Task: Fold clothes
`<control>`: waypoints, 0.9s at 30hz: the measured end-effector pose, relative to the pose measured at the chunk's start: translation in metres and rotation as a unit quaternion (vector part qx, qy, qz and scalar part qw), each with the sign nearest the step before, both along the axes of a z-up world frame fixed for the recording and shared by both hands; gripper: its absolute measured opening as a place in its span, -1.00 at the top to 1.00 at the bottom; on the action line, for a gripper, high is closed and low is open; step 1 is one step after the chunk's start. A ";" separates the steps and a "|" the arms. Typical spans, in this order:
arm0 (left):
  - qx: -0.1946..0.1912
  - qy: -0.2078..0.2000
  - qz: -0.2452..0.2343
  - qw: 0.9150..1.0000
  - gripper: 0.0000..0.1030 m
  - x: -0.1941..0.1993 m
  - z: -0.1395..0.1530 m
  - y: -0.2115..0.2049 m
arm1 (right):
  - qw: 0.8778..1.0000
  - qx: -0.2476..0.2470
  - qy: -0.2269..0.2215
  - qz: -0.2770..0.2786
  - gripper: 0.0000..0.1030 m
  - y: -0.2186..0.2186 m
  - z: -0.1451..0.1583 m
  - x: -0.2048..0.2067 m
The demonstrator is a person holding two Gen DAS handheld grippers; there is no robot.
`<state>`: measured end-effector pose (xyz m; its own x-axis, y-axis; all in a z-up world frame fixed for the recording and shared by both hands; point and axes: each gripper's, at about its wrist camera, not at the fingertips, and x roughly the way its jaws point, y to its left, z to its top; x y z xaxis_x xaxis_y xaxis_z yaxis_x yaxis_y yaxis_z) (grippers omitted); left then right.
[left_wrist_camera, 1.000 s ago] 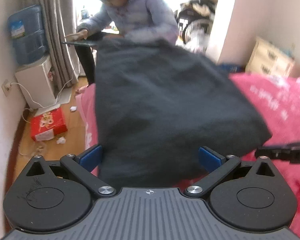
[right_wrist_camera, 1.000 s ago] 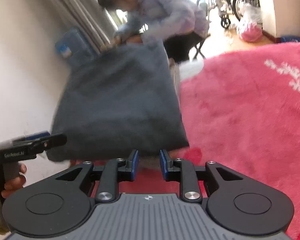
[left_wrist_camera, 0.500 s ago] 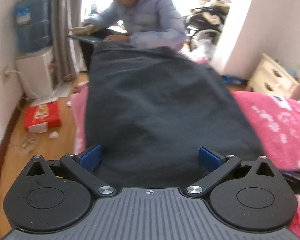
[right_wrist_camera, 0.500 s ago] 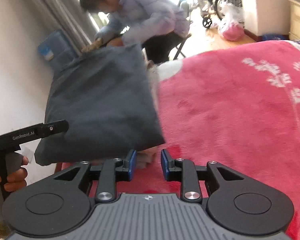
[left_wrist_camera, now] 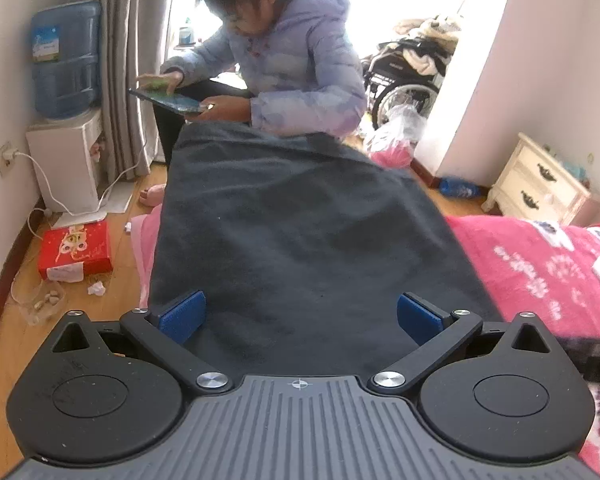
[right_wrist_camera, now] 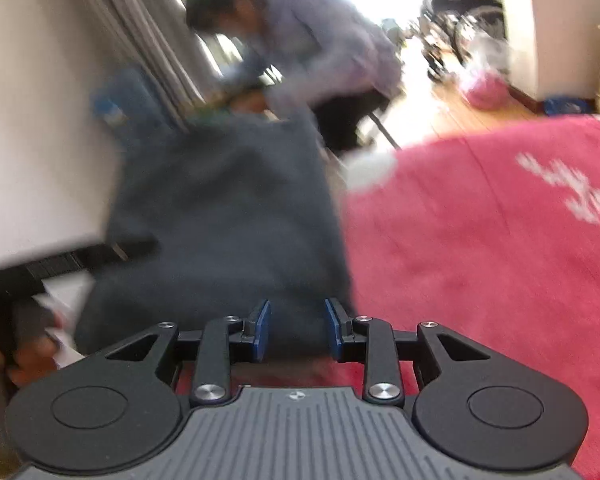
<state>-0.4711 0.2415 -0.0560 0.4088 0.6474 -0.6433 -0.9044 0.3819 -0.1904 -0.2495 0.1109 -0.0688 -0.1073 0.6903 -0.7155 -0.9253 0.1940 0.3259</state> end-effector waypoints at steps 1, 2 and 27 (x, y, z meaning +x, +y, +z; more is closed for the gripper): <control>0.002 0.005 0.002 1.000 -1.00 0.001 -0.003 0.002 | 1.000 -0.006 0.003 -0.008 0.39 -0.003 -0.002 0.005; 0.005 0.010 0.003 1.000 -1.00 0.002 -0.005 0.002 | 1.000 -0.011 0.007 -0.016 0.37 -0.006 -0.003 0.010; 0.041 0.012 0.001 0.999 -1.00 0.015 0.030 0.044 | 0.997 0.070 0.031 0.010 0.35 0.066 0.027 0.014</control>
<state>-0.4564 0.2854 -0.0256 0.3929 0.6991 -0.5974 -0.9090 0.3935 -0.1373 -0.2354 0.1768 -0.0414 -0.1626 0.7798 -0.6045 -0.9062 0.1244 0.4042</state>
